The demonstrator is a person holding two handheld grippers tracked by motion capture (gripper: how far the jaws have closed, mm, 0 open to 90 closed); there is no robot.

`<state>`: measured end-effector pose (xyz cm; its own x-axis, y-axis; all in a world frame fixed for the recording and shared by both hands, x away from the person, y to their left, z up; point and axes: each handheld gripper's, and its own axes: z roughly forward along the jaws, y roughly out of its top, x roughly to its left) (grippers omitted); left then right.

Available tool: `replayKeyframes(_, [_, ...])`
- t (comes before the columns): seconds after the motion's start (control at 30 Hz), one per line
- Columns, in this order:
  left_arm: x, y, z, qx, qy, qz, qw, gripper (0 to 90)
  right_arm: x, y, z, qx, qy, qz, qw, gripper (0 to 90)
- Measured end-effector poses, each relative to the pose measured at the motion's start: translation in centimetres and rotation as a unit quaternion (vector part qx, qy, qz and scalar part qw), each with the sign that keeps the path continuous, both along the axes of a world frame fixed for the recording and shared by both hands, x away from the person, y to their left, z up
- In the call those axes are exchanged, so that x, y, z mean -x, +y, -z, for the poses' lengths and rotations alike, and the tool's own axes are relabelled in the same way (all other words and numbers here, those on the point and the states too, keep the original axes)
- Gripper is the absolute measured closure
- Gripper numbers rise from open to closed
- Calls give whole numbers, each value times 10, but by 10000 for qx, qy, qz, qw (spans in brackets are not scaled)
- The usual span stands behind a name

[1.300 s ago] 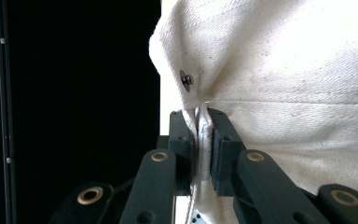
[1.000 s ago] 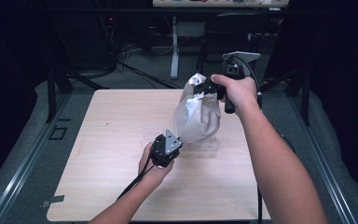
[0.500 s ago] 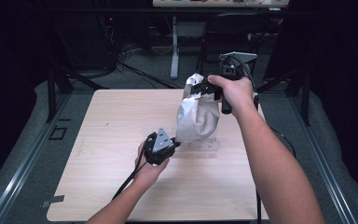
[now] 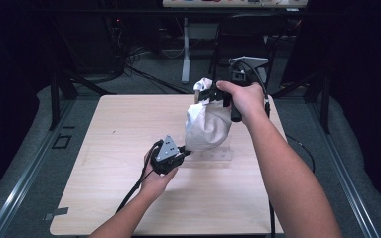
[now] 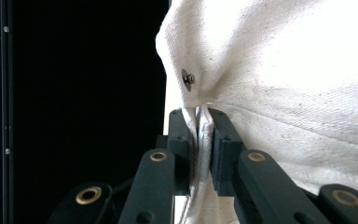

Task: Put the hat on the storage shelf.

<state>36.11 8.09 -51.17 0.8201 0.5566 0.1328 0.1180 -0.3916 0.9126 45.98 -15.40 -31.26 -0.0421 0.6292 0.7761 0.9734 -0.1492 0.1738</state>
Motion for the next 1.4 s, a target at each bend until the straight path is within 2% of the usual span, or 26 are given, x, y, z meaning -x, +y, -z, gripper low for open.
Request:
replayKeyframes(0.17, [1, -2, 1, 18, -14, 4, 10000, 856, 0, 2, 1, 91, -49, -9, 9999, 795])
replayKeyframes(0.27, [0, -2, 2, -17, -105, 11, 9999, 856, 1, 3, 1, 69, -84, -5, 9999, 767])
replayKeyframes(0.5, [-5, 1, 4, 130, -124, 86, 9998, 857, 2, 1, -1, 78, -352, -76, 9993, 690])
replayKeyframes(0.67, [-4, 7, 9, 273, -63, 73, 9996, 857, 4, -1, -3, 20, -358, -139, 9993, 662])
replayKeyframes(0.73, [-4, 11, 12, 405, 35, 90, 9991, 857, 5, -2, -5, -31, -353, -125, 9993, 654])
replayKeyframes(0.77, [-4, 12, 14, 494, 63, 38, 9987, 857, 5, -3, -5, -43, -387, -130, 9992, 656])
replayKeyframes(0.87, [-3, 15, 20, 565, 95, -8, 9984, 857, 6, -6, -6, -80, -411, -57, 9991, 655])
replayKeyframes(1.1, [3, 17, 31, 615, 18, -146, 9980, 856, 7, -14, -8, -42, -432, -100, 9990, 653])
replayKeyframes(1.17, [4, 18, 34, 590, 11, -127, 9982, 855, 8, -15, -8, -55, -450, -39, 9990, 653])
replayKeyframes(1.27, [8, 18, 39, 651, 11, -322, 9974, 854, 9, -17, -9, -6, -408, -57, 9992, 653])
replayKeyframes(1.4, [13, 18, 52, 461, 253, -487, 9974, 851, 10, -21, -10, -19, -433, -25, 9991, 650])
